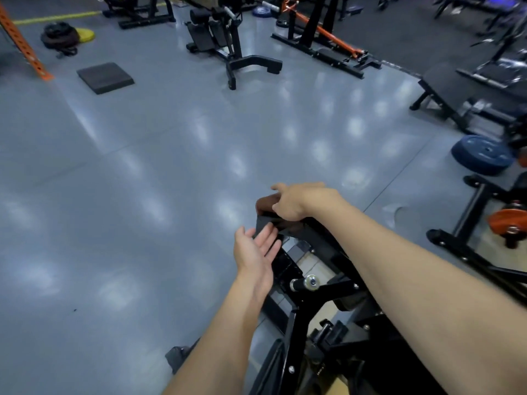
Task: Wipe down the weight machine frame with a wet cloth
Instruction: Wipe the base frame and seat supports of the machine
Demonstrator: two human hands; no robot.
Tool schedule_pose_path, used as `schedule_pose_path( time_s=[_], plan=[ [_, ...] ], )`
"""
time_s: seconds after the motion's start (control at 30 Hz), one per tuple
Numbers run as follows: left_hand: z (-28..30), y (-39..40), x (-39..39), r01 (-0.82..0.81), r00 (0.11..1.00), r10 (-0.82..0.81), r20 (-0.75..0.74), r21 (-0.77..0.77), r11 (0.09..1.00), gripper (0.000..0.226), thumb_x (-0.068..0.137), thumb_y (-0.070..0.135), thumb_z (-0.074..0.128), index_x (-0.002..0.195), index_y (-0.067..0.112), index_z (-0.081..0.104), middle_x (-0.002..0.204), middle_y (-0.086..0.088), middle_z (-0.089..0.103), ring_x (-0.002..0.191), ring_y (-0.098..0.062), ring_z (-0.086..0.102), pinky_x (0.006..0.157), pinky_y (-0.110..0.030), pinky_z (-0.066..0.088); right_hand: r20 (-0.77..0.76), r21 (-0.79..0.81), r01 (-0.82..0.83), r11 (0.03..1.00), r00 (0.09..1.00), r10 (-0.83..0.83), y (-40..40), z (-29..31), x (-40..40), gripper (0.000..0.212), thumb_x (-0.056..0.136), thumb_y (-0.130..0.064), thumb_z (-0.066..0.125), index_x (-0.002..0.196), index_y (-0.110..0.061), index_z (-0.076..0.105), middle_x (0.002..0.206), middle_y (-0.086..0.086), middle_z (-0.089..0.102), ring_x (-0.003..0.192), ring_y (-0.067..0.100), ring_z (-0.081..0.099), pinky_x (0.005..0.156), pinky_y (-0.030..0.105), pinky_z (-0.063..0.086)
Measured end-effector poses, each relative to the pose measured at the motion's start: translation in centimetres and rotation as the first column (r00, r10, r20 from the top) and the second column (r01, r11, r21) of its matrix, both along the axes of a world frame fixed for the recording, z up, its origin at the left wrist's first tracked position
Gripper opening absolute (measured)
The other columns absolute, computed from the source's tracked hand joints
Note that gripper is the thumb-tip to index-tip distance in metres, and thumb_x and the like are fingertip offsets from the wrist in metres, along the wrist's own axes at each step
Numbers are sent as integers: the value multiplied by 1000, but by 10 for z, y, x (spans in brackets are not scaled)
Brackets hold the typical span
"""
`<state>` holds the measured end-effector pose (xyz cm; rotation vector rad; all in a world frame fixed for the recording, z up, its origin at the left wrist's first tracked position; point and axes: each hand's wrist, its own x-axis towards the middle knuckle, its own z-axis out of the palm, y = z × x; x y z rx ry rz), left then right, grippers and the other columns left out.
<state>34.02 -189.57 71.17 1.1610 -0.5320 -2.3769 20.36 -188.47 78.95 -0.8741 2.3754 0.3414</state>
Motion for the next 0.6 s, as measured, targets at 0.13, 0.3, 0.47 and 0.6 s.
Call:
schedule_pose_path(
  time_s=[0.13, 0.3, 0.47, 0.6],
  plan=[
    [1, 5, 0, 21, 999, -21, 24, -27, 999, 55, 111, 39, 26, 155, 6, 31, 128, -21, 68, 118, -32, 67, 110, -49, 48, -84, 32, -11, 999, 996, 14, 5, 6, -1, 42, 98, -35, 41, 136, -31, 58, 136, -2, 64, 122, 27, 60, 84, 37, 39],
    [-2, 4, 5, 43, 999, -43, 8, -56, 998, 55, 112, 40, 23, 158, 10, 29, 133, -18, 67, 122, -28, 64, 115, -51, 43, -41, 53, -81, 995, 996, 84, -35, -17, 10, 41, 95, -47, 42, 119, -27, 68, 118, -2, 70, 102, 25, 65, 82, 35, 43],
    [0, 0, 6, 85, 996, -86, -4, -53, 995, 56, 111, 41, 22, 159, 10, 28, 134, -17, 66, 127, -28, 61, 116, -54, 40, 36, -17, -137, 990, 990, 138, -23, -15, 7, 39, 89, -51, 43, 122, -48, 63, 121, -8, 70, 106, 23, 68, 86, 38, 49],
    [9, 3, 3, 70, 998, -70, 3, -15, 997, 57, 111, 42, 23, 157, 8, 30, 139, -20, 61, 128, -30, 60, 113, -54, 43, -56, -79, -179, 981, 983, 175, 32, 19, 18, 44, 99, -51, 40, 142, -52, 49, 140, -9, 61, 129, 25, 58, 93, 40, 40]
  ],
)
